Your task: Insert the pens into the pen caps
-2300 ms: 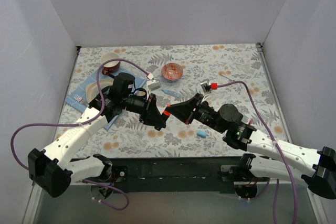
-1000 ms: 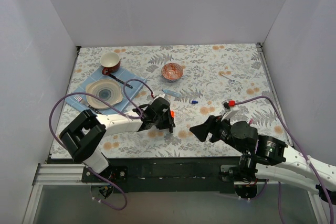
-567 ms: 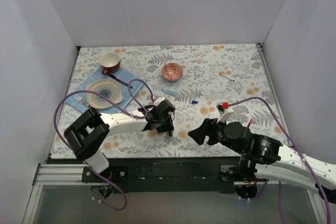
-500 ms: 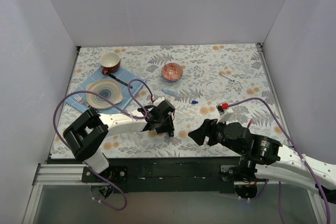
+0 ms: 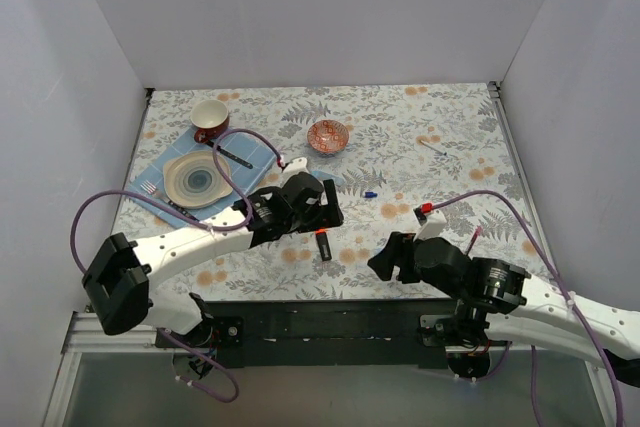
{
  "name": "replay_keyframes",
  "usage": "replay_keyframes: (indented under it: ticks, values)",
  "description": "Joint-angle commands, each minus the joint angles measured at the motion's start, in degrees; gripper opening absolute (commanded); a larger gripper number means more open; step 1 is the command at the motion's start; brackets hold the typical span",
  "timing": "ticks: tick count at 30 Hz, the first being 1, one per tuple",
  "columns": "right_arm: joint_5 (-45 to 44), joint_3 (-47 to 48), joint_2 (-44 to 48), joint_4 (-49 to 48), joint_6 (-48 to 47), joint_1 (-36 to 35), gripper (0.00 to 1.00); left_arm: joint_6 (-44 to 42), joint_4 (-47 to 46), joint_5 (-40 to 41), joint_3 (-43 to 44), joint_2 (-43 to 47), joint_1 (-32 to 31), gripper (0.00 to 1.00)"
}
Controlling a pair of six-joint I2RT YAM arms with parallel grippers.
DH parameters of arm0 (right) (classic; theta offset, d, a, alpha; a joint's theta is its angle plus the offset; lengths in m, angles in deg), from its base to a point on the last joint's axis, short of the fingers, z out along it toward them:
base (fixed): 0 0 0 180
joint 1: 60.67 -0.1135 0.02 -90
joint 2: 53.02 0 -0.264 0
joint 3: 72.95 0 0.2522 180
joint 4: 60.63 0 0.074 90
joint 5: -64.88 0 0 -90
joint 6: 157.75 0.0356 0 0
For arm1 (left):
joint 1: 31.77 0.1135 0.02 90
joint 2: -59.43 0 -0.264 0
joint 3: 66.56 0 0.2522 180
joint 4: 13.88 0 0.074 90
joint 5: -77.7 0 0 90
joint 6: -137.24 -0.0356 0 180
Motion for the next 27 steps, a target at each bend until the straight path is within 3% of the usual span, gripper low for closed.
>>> replay_keyframes:
  ticks: [1, 8, 13, 18, 21, 23, 27]
  values:
    - [-4.12, 0.72, -3.24, 3.84, 2.46, -0.05, 0.78, -5.56, 3.61, 9.43, 0.11, 5.36, 1.00, 0.98]
    - [-5.09, 5.89, -15.10, 7.44, 2.02, 3.37, 0.73, -14.43, 10.38, 20.06, 0.02, 10.01, 2.32, 0.98]
    - [9.13, 7.04, -20.99, 2.45, -7.29, 26.29, 0.67, -18.58, 8.63, 23.25, -3.32, 14.24, 2.32, 0.98]
    - [3.90, 11.34, -24.33, 9.62, -4.59, 42.89, 0.64, -21.13, 8.62, 21.31, -4.11, 17.23, 2.32, 0.98]
    - [2.38, 13.55, -28.11, 16.58, -3.35, 52.64, 0.55, -23.68, 8.62, 23.41, -6.39, 18.99, 2.32, 0.98]
    - [3.17, 12.15, -29.09, 16.77, -4.84, 57.59, 0.51, -24.48, 8.71, 25.86, -8.06, 20.83, 2.32, 0.98]
    - [3.71, 10.03, -28.12, 14.31, -7.47, 68.31, 0.51, -24.65, 7.49, 22.98, -9.03, 24.26, 2.32, 0.98]
